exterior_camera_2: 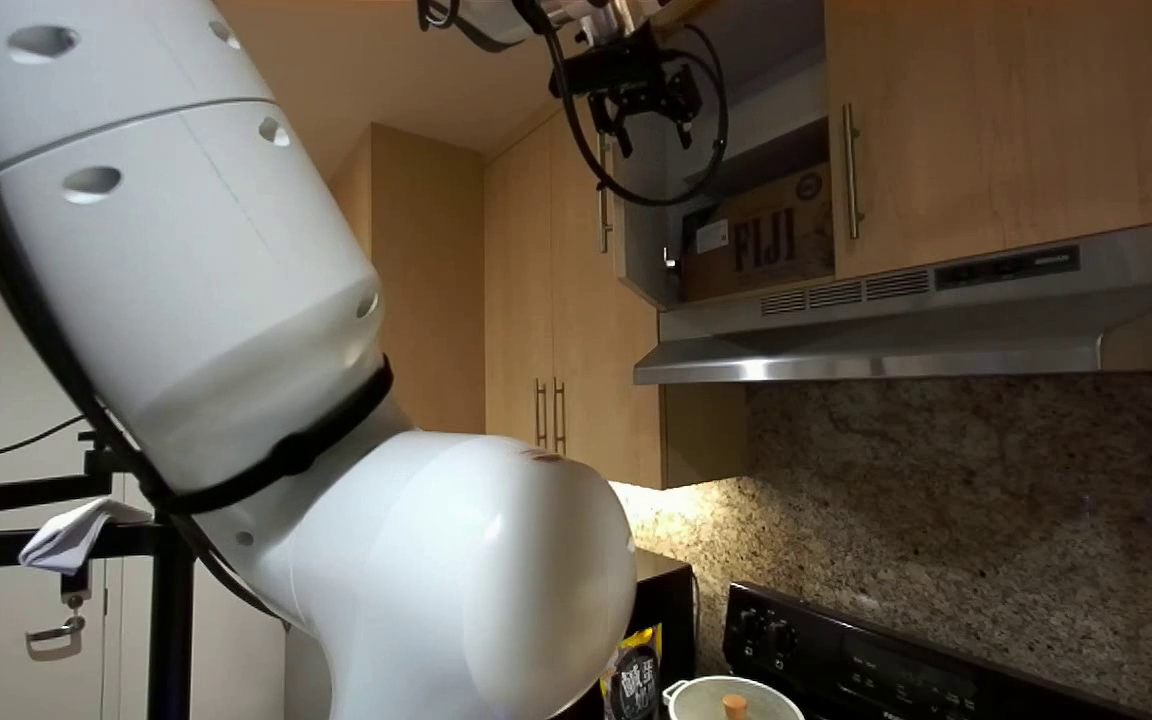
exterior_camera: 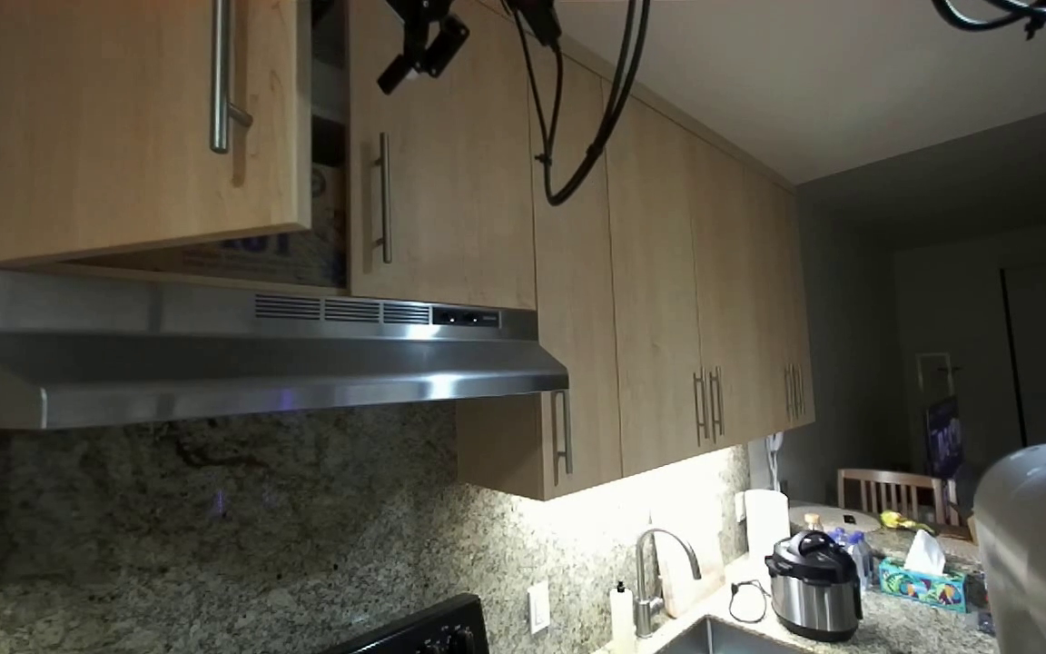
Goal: Open the top left cabinet door
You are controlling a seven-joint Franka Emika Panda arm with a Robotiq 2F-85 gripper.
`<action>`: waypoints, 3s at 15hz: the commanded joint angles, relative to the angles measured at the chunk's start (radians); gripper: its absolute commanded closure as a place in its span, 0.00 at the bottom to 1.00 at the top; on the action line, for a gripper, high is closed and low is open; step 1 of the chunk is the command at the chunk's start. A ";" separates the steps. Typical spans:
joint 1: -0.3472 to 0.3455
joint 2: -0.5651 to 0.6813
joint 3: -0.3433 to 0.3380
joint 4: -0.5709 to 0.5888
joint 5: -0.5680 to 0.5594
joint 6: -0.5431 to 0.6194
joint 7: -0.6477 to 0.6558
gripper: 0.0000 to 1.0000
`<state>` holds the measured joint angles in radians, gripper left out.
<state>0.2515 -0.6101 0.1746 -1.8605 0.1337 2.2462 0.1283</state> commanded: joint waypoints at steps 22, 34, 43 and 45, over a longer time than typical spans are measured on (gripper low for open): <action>0.173 0.275 0.139 0.247 0.075 0.063 -0.217 0.00; 0.021 0.125 0.056 0.149 -0.002 0.024 -0.153 0.00; -0.137 -0.064 0.012 -0.214 -0.104 -0.164 -0.026 0.00; -0.152 -0.090 0.028 -0.296 -0.113 -0.220 0.019 0.00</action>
<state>0.1269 -0.6302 0.1748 -2.0257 0.0496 2.0791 0.0705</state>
